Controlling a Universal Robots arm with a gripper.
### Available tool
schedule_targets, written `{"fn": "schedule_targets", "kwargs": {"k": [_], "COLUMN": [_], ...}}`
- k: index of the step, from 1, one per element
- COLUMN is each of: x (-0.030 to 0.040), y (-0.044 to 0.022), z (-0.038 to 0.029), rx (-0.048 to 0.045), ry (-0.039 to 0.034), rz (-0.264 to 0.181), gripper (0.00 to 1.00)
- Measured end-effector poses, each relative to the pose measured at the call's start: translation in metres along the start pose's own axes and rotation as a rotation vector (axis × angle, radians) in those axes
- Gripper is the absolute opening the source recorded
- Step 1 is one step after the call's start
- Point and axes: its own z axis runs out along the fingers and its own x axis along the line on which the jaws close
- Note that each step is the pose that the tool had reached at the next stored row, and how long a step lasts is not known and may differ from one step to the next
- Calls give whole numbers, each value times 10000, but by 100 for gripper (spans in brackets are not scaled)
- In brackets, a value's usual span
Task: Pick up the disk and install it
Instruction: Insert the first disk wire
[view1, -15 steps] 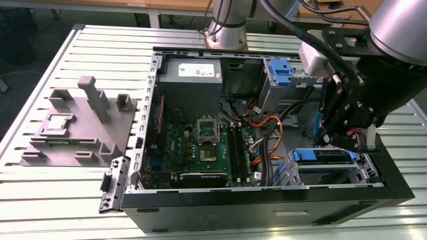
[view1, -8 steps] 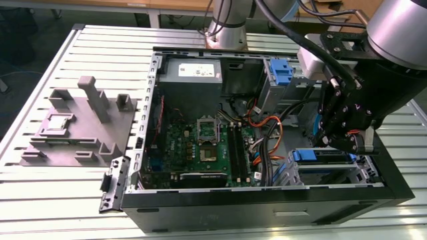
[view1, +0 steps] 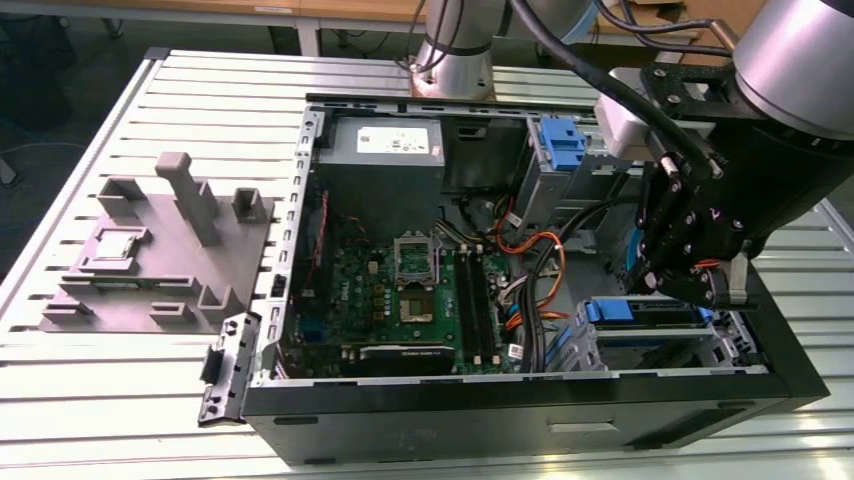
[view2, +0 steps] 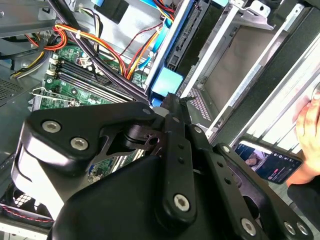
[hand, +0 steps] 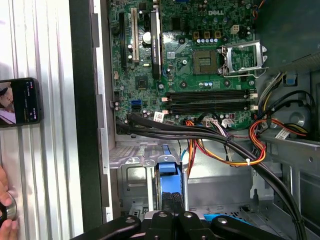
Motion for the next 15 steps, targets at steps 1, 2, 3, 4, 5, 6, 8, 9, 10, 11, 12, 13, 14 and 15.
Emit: {"fn": "schedule_targets", "kwargs": {"k": [1, 2, 3, 4, 5, 6, 8, 9, 10, 11, 12, 13, 14, 15], "x": [-1, -1, -2, -3, -4, -5, -4, -4, -5, -5, -4, -5, -4, -4], "y": [-10, -21, -33, -46, -58, -65, -65, -65, -65, -65, -65, -65, -65, -65], "z": [1, 0, 0, 1, 2, 2, 1, 1, 1, 1, 1, 1, 2, 2], "rx": [0, 0, 0, 0, 0, 0, -8, -13, -19, -25, -30, -36, -42, -47], "ry": [-1, 0, 2, 1, 0, 0, -2, -7, -11, -15, -18, -22, -25, -28], "rz": [0, 0, 0, 0, 0, -8, -259, -437, -618, -798, -977, -1157, -1337, -1519], "gripper": [10, 10, 10, 10, 10, 10, 10, 10, 10, 10, 10, 10, 10, 10]}}
